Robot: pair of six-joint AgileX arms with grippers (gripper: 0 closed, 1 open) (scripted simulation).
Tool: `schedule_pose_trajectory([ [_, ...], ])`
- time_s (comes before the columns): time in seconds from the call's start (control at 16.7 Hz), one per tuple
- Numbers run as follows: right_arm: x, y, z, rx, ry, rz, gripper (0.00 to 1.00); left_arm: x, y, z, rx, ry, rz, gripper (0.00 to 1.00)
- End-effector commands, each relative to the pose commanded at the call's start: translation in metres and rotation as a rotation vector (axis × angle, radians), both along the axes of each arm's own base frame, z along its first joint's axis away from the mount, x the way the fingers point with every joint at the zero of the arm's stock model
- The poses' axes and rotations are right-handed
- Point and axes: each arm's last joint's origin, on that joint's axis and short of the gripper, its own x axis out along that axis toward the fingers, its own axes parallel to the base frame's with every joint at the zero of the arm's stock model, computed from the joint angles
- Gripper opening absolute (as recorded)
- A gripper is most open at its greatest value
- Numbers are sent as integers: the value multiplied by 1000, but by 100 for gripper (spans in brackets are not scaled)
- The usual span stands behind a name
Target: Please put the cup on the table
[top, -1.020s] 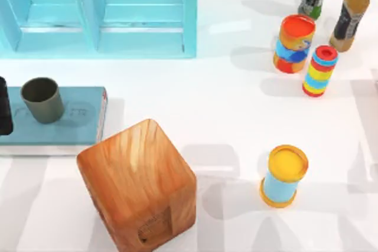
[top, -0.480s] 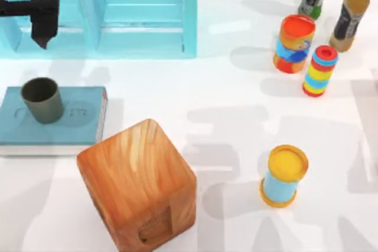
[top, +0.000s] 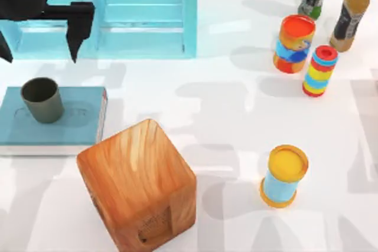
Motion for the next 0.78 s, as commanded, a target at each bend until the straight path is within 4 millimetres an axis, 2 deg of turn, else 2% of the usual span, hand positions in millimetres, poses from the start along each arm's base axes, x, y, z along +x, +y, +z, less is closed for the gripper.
schedule_pose_trajectory([
  [0.42, 0, 0, 0, 0, 0, 0, 100, 1, 1, -4, 0, -1, 2, 100],
  [0.6, 0, 0, 0, 0, 0, 0, 100, 3, 0, -29, 0, 0, -1, 100],
  [0.78, 0, 0, 0, 0, 0, 0, 100, 4, 0, -68, -1, -3, 0, 100],
])
